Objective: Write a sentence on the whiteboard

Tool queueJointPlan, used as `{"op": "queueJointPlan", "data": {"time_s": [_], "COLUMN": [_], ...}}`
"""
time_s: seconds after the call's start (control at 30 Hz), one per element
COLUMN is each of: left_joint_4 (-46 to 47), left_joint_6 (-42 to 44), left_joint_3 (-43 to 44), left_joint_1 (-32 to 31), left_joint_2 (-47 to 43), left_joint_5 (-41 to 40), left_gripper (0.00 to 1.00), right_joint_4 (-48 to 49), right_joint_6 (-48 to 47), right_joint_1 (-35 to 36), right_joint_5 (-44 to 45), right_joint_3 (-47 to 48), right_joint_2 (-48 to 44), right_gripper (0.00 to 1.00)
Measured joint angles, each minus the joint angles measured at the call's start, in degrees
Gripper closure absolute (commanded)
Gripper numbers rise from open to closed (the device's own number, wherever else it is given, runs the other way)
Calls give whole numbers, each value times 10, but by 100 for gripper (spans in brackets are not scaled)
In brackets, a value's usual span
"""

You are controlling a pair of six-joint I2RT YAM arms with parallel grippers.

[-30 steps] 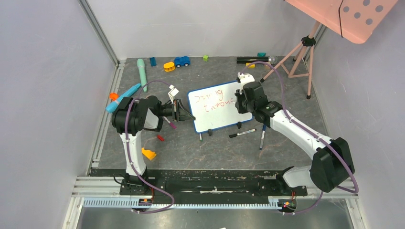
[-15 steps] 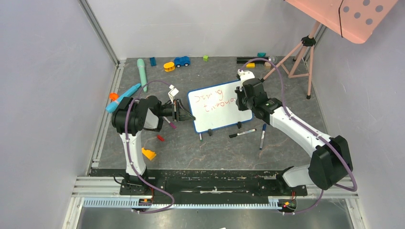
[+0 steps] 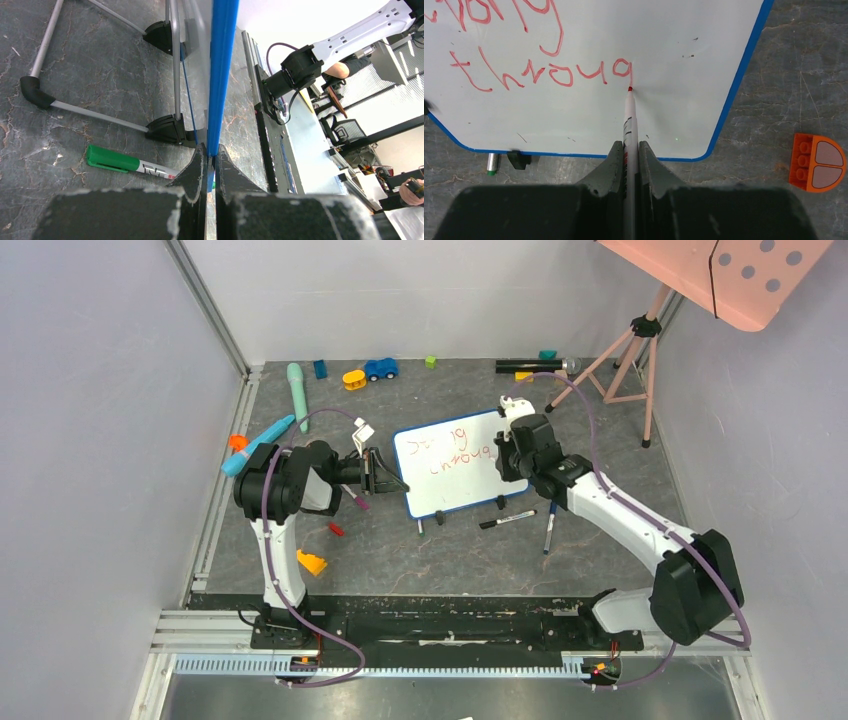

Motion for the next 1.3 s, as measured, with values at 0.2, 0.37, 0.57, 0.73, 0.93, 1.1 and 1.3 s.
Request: {"op": "queueJointPlan", "data": {"time_s": [0.2,0.37,0.57,0.73,0.93,1.1,1.3], "left_joint_4": [0,0,0,0,0,0,0], "left_joint_6": [0,0,0,0,0,0,0], "left_joint_3": [0,1,1,1,1,1,1], "left_joint_1": [0,0,0,0,0,0,0], "left_joint_2": [0,0,0,0,0,0,0], "left_joint_5": [0,1,1,1,1,1,1], "left_gripper": [98,98,98,98,98,98,98], "right_joint_4": [6,10,15,15,15,16,16], "right_joint_6": [8,12,12,12,11,8,2], "right_joint_1": [0,0,0,0,-3,-9,-14], "right_joint_5": [-18,-33,-43,-43,-33,-20,-14], "right_joint_3": [-23,-24,-24,-23,-11,13,39], "right_joint_2": [-10,-10,-10,-13,-25,-25,-13], "right_gripper": [100,100,100,100,100,100,100]}}
